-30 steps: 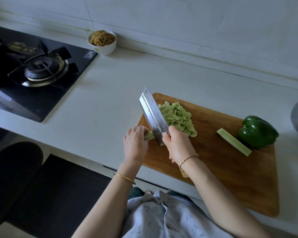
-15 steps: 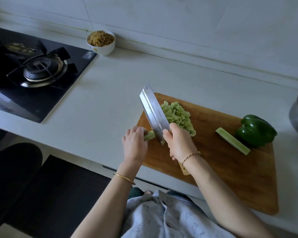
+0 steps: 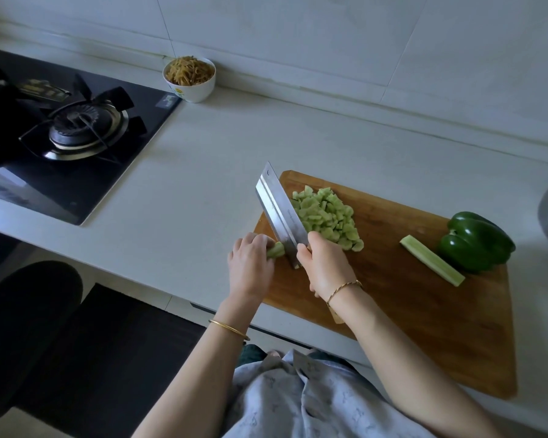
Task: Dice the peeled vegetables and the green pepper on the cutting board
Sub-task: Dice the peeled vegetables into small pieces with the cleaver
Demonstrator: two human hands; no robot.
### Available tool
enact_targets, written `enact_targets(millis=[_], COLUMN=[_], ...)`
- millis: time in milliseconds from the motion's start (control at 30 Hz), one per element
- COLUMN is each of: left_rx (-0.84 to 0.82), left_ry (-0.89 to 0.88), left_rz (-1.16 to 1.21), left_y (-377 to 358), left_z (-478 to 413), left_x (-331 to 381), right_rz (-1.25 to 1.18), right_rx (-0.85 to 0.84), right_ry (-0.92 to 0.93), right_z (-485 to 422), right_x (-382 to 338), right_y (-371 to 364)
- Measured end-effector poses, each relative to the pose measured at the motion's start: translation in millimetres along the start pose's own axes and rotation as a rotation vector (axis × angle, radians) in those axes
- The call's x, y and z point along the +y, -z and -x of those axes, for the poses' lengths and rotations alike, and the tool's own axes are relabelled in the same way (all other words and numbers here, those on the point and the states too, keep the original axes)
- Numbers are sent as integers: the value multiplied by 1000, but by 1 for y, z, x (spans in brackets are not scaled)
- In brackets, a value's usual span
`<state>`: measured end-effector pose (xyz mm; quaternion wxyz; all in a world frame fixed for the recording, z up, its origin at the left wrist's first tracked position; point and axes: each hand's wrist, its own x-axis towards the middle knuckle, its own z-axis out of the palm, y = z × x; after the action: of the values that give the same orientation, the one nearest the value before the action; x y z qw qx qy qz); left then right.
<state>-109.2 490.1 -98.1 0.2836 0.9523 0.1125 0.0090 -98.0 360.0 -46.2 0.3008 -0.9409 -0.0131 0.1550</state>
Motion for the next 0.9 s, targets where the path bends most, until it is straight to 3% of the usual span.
enact_targets(millis=[433,733,900], left_rx=[38,43,69], left_ry=[4,-2,-18], left_rz=[33,26,54], left_y=[-4,-6,-7], left_z=[-1,-1,1], left_x=[4,2,2], right_rz=[-117,41,-51], right_rx=[-19,-42,5], right_ry=[-8,47,0], right_z=[4,-1,0], right_x=[4,0,8], right_y=[14,7,4])
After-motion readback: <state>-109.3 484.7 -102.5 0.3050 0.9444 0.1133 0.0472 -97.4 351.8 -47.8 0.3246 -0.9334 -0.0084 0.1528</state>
